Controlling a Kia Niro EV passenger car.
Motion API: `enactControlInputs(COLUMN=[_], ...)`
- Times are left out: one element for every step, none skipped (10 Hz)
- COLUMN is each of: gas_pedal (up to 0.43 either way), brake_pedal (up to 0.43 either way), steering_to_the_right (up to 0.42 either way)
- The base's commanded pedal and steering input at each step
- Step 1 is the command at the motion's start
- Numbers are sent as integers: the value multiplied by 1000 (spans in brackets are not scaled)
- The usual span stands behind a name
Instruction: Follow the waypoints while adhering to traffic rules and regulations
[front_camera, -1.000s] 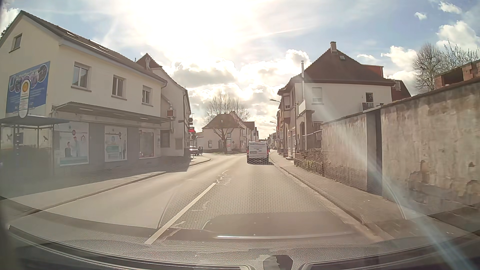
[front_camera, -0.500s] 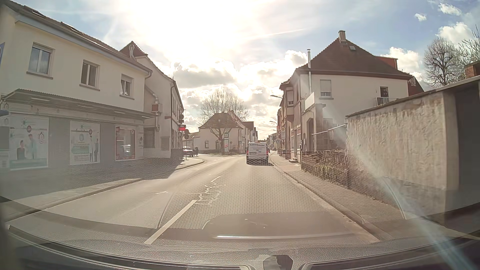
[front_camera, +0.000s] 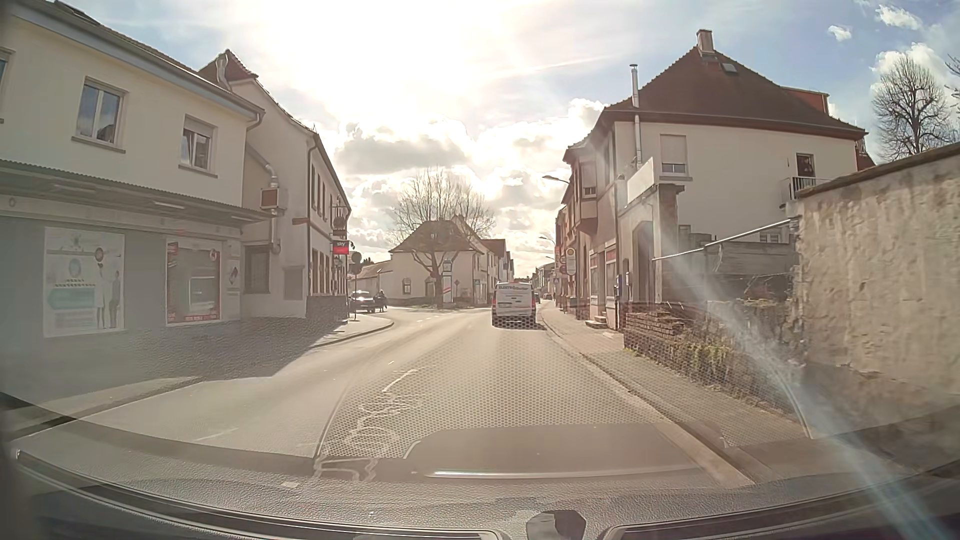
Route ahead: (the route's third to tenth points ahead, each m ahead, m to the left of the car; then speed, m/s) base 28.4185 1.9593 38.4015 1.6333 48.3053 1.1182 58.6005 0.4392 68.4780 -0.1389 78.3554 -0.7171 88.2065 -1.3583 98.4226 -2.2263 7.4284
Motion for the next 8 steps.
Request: enactControlInputs(gas_pedal=[87, 87, 98, 98, 110, 110, 118, 118], brake_pedal=[0, 0, 0, 0, 0, 0, 0, 0], steering_to_the_right=[2, 2, 1, 1, 1, 1, 1, 1])
